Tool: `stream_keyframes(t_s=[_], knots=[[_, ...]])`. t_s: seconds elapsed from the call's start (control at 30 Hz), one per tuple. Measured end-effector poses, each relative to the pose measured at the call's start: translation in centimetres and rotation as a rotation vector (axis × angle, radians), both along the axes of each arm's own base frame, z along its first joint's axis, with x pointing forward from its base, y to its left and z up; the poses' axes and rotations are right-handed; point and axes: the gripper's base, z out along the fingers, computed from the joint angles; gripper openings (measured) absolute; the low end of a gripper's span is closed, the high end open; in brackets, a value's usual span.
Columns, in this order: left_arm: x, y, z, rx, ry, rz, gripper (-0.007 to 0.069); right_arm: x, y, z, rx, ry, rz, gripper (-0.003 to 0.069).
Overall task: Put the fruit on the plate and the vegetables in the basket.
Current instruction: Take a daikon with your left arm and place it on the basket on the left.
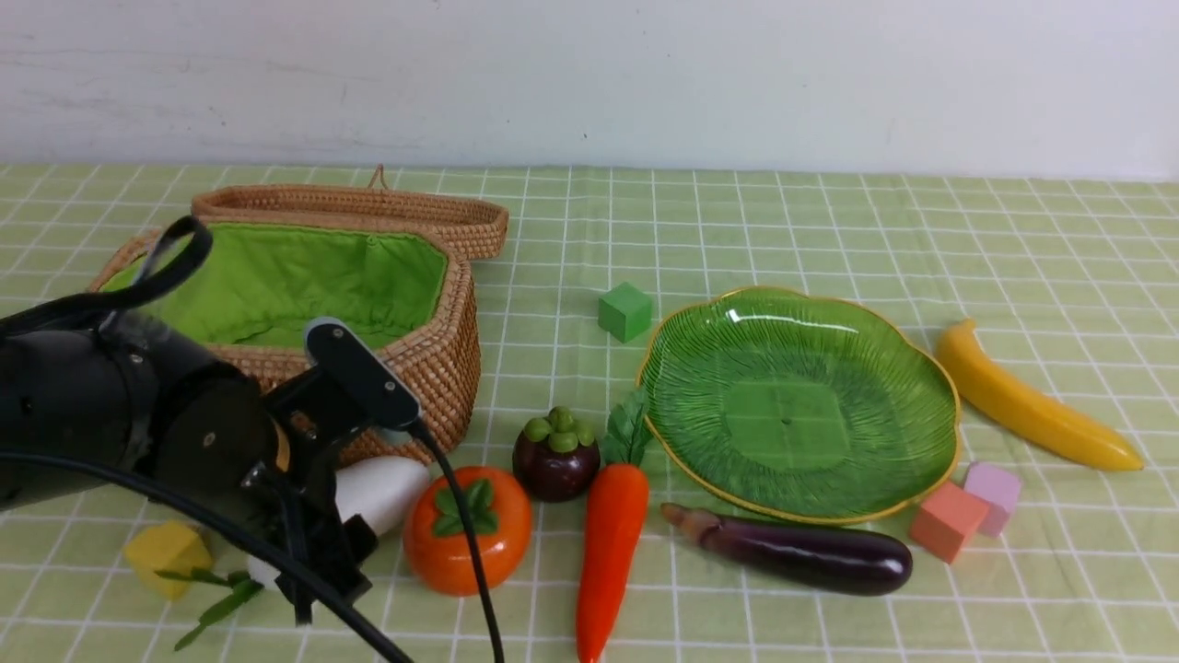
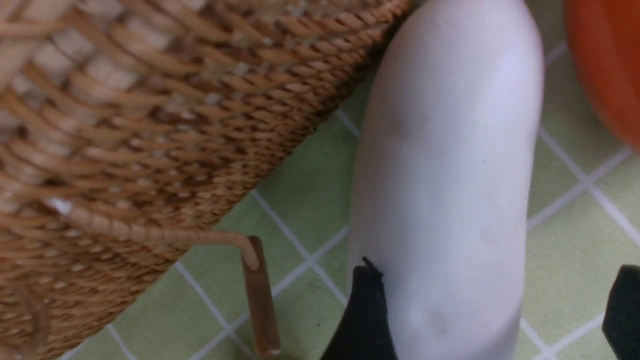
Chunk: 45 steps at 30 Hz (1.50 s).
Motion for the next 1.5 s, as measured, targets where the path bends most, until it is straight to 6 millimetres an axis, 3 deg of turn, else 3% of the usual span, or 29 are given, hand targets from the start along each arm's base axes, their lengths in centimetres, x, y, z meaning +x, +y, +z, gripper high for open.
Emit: stream_keyframes(t_s=[0.23,0.43,0.63,0.8,1.17,1.5], knots=[[0.4,-0.1,-0.4,-0.006,-0.013,0.000,0.0572,0.0,0.0,0.0,0.000,0.000,0.000,0.0091],[0.7,-0.3,-2.1,0.012,0.040,0.003,0.0572,0.0,0.0,0.0,-0.001,0.000,0.001,0.0097],[0.5,-0.1,-2.6,0.033,0.086,0.013,0.0482,-0.1,0.0,-0.1,-0.007,0.009,0.005,0.0097],[0.3,0.0,-2.3,0.035,0.086,0.017,0.0475,-0.1,0.0,-0.1,-0.007,0.009,0.005,0.0097],[-1.0,0.6,0.0,0.051,0.095,0.037,0.0475,-0.1,0.0,-0.1,-0.008,0.011,0.006,0.0097],[-4.9,1.6,5.5,-0.040,0.079,0.075,0.0475,-0.1,0.0,-0.1,-0.011,0.008,0.009,0.0107]])
